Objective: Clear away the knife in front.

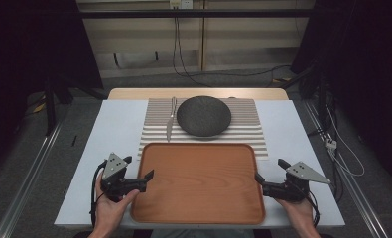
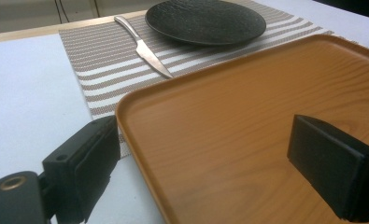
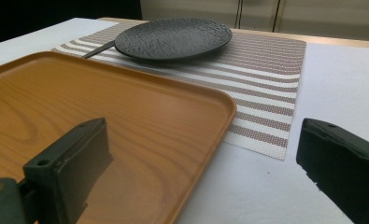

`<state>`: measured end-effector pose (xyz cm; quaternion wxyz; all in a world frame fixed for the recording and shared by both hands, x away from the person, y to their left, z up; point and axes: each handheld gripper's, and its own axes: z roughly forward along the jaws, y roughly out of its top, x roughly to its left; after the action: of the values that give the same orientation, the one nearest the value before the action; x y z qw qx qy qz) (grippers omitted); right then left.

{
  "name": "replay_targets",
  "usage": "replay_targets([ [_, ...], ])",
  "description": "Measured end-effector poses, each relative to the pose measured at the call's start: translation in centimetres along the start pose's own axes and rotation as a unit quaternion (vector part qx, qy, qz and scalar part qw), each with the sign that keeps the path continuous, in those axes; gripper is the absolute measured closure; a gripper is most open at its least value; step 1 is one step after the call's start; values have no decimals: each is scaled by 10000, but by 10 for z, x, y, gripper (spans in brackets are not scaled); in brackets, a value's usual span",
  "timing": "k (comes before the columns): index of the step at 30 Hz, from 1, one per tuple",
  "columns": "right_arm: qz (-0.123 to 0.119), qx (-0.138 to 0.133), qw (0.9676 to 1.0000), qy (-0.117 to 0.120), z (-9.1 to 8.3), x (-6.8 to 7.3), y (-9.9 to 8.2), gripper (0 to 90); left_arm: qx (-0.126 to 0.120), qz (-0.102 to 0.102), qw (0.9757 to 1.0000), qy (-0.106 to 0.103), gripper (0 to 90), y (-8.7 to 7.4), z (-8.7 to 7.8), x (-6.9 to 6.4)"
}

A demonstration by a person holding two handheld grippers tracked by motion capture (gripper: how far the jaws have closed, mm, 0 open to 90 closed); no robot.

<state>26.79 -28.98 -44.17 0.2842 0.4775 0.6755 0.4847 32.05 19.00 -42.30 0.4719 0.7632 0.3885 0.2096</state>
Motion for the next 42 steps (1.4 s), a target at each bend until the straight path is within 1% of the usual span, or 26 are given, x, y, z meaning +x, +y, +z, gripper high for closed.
replay_targets([
  [3, 11, 4, 10000, -6, 0, 0, 0, 26, 15, -13, 10000, -11, 93, 0, 1, -1],
  [4, 24, 19, 10000, 1, 0, -1, 0, 26, 57, 9, 10000, -37, 89, 1, 3, 0],
  [6, 35, 26, 10000, -6, 0, -2, 0, 26, 143, -8, 9999, -50, 88, 5, 4, 2],
  [8, 26, 46, 10000, 3, 1, -3, -1, 27, 106, -49, 9999, -60, 86, 7, 5, 3],
  [9, 44, 57, 10000, 1, 1, -3, -1, 27, 86, -61, 9999, -27, 87, 9, 6, 2],
  [11, 46, 61, 10000, 1, 2, -3, -1, 31, 115, -36, 9999, -38, 89, 10, 8, 3],
  [12, 57, 72, 10000, -4, 2, -3, -1, 31, 152, 0, 9999, 38, 97, 13, 10, 2],
  [15, 80, 94, 9999, -2, 3, -3, -2, 31, 170, 0, 9998, 95, 101, 16, 12, 3],
  [16, 93, 98, 9999, -1, 3, -3, -2, 31, 176, -8, 9997, 167, 101, 19, 15, 4],
  [17, 94, 105, 9999, 6, 3, -3, -2, 31, 176, -8, 9997, 167, 100, 19, 15, 4],
  [18, 89, 113, 9999, 7, 4, -3, -2, 31, 250, 10, 9995, 184, 100, 22, 20, 6],
  [20, 71, 114, 9999, -2, 4, -3, -1, 31, 292, 15, 9994, 182, 90, 23, 23, 8],
  [23, 51, 116, 9999, -1, 4, -2, -1, 31, 344, -81, 9993, 77, 81, 27, 29, 12],
  [24, 36, 120, 9999, 8, 4, -1, -1, 31, 360, -80, 9993, 33, 80, 29, 30, 14],
  [26, 11, 126, 9999, 25, 4, -1, -1, 31, 311, -154, 9994, -17, 75, 35, 33, 16],
  [28, 14, 129, 9999, 33, 4, -1, -1, 31, 320, -134, 9994, -17, 71, 37, 34, 17],
  [29, 6, 140, 9999, 38, 5, -1, -1, 31, 301, -106, 9995, -59, 64, 39, 36, 17],
  [31, 28, 147, 9999, 53, 6, -1, -1, 31, 360, 17, 9993, -135, 64, 44, 41, 18],
  [34, 15, 169, 9998, 69, 7, -3, -2, 31, 434, 93, 9988, -211, 64, 50, 49, 18],
  [36, 33, 177, 9998, 88, 7, -4, -2, 31, 453, 95, 9986, -273, 64, 54, 55, 19],
  [38, 23, 180, 9998, 73, 8, -5, -2, 31, 444, 92, 9986, -264, 64, 58, 60, 21],
  [39, 45, 194, 9998, 77, 10, -7, -2, 31, 497, 92, 9983, -276, 64, 61, 64, 22],
  [41, 64, 218, 9997, 87, 12, -8, -3, 31, 499, 72, 9983, -296, 64, 64, 71, 26],
  [42, 79, 232, 9997, 93, 12, -8, -3, 31, 506, 33, 9983, -283, 65, 66, 74, 28],
])
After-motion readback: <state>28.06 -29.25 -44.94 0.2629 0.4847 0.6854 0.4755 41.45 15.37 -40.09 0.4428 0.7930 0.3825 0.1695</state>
